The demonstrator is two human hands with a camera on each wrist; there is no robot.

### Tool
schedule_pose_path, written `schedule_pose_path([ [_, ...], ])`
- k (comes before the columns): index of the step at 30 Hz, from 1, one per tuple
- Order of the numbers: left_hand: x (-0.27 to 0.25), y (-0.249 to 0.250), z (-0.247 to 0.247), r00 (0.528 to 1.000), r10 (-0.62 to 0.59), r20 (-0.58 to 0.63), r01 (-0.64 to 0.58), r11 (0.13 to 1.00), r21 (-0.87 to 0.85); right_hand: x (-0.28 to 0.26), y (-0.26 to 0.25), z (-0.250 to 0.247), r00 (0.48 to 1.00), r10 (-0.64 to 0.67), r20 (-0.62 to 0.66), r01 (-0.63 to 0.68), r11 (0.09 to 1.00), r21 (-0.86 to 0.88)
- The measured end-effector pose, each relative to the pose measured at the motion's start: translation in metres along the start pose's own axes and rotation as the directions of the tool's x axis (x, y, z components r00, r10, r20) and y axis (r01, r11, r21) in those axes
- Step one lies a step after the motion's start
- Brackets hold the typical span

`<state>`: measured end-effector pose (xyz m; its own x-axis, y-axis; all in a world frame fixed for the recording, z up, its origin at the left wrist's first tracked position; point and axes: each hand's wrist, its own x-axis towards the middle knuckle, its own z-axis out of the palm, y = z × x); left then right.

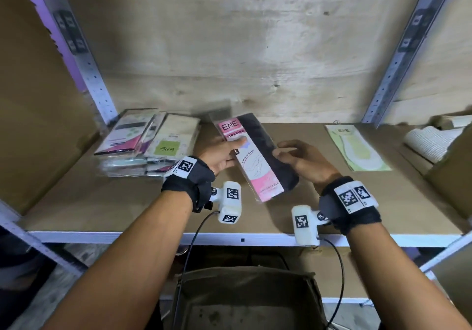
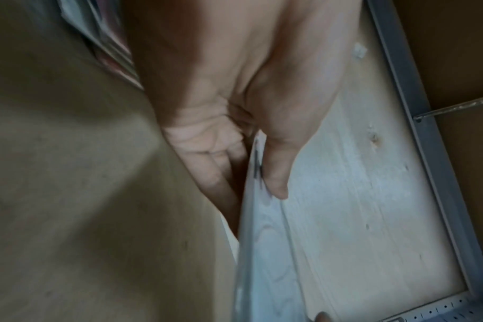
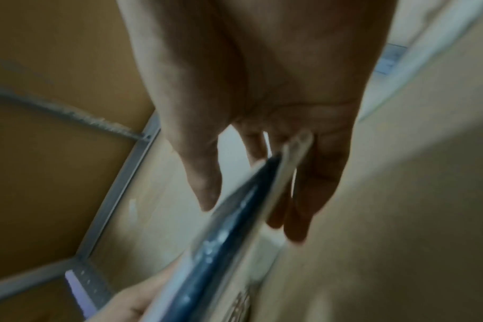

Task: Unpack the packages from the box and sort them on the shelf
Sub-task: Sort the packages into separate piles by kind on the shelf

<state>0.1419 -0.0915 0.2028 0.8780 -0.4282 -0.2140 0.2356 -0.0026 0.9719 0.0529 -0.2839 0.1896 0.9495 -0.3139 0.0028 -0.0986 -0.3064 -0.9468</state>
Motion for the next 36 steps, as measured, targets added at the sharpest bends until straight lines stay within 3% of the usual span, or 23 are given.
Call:
schedule_pose_path([
  [3, 0.008, -0.004, 0.009, 0.999, -0.023, 0.025, 0.022, 0.999, 0.028, 0.000, 0.011, 0.002, 0.986, 0.032, 0.165, -0.066, 0.977, 0.205],
  [6, 0.016, -0.002, 0.007, 0.998, 0.000, -0.064, 0.001, 1.000, 0.020, -0.002, 0.019, 0.002, 0.972, -0.006, 0.233, -0.080, 0.932, 0.355],
  [9, 0.024, 0.003, -0.007, 0.979, 0.061, -0.192, -0.060, 0.998, 0.011, -0.002, 0.029, -0.003, 0.945, -0.020, 0.326, -0.091, 0.942, 0.322],
  [13, 0.033, 0.006, -0.029, 0.953, 0.180, -0.244, -0.130, 0.970, 0.207, -0.005, 0.032, -0.014, 0.892, -0.041, 0.451, -0.077, 0.968, 0.239],
  [17, 0.036, 0.003, -0.037, 0.953, 0.271, -0.132, -0.180, 0.862, 0.473, -0.013, 0.032, -0.022, 0.842, -0.056, 0.536, -0.105, 0.958, 0.265],
  [20, 0.036, 0.000, -0.036, 0.934, 0.349, -0.079, -0.212, 0.717, 0.664, -0.015, 0.032, -0.025, 0.826, -0.062, 0.560, -0.103, 0.961, 0.258],
  [25, 0.035, -0.003, -0.034, 0.931, 0.365, -0.004, -0.232, 0.599, 0.767, -0.019, 0.034, -0.029, 0.816, -0.052, 0.575, -0.111, 0.963, 0.244],
  [27, 0.034, -0.004, -0.034, 0.951, 0.308, 0.013, -0.210, 0.617, 0.758, -0.021, 0.036, -0.030, 0.813, -0.056, 0.580, -0.106, 0.965, 0.242],
  [32, 0.029, -0.005, -0.031, 0.997, 0.078, -0.025, -0.057, 0.884, 0.464, -0.024, 0.035, -0.032, 0.804, -0.094, 0.587, -0.065, 0.968, 0.244],
  [36, 0.023, -0.004, -0.032, 0.999, -0.020, -0.031, 0.029, 0.941, 0.337, -0.025, 0.034, -0.029, 0.813, -0.094, 0.575, -0.058, 0.969, 0.240],
])
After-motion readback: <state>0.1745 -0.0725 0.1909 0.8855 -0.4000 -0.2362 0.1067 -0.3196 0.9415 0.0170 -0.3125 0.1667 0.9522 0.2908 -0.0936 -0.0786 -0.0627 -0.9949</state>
